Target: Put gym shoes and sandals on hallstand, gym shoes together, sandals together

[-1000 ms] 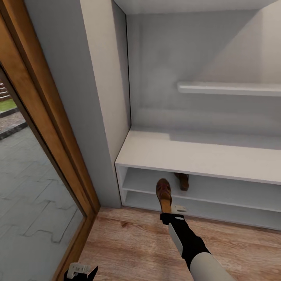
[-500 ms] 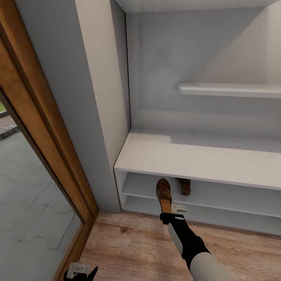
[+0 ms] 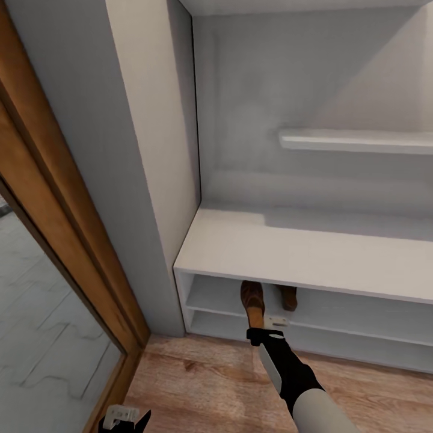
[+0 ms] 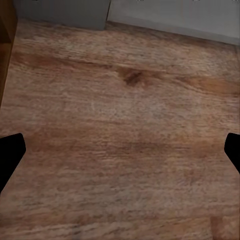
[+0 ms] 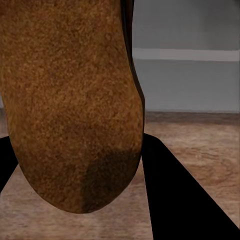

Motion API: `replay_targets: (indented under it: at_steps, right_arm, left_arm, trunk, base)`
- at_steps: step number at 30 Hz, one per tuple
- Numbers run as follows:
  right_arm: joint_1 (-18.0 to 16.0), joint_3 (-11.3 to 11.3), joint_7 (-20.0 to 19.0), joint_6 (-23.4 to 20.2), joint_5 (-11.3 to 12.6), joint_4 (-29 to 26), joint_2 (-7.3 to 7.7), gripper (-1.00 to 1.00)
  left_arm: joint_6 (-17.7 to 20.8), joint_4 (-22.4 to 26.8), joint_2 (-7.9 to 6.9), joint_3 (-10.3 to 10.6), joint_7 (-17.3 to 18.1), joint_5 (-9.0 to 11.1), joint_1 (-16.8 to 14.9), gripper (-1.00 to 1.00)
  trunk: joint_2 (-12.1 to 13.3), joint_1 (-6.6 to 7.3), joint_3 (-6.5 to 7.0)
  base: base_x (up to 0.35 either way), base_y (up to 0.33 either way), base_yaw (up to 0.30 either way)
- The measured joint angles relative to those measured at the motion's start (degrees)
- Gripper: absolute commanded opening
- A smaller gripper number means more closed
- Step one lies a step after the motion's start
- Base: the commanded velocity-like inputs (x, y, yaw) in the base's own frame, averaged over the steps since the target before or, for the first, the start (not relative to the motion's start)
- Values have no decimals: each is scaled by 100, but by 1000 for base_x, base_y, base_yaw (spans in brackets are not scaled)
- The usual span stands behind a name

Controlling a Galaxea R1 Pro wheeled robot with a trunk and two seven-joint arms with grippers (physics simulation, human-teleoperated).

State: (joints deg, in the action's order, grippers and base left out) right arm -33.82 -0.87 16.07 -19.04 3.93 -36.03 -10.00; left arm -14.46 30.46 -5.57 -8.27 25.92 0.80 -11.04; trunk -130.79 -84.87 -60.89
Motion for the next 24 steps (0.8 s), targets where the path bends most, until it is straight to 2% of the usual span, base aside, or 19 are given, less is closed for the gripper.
replay_targets:
  at_steps: [10, 24]
  right_arm:
    - [0, 4, 2, -1, 3, 0, 0, -100]
    - [0, 1, -4, 0, 2, 0, 0, -100]
  left_arm:
    - [-7, -1, 1, 1, -1, 0, 0, 100]
    - [-6, -1, -1, 1, -1, 0, 0, 100]
  trunk:
    - [0, 1, 0]
    - [0, 1, 0]
  base:
    - [115, -61, 0]
    - [37, -18, 0]
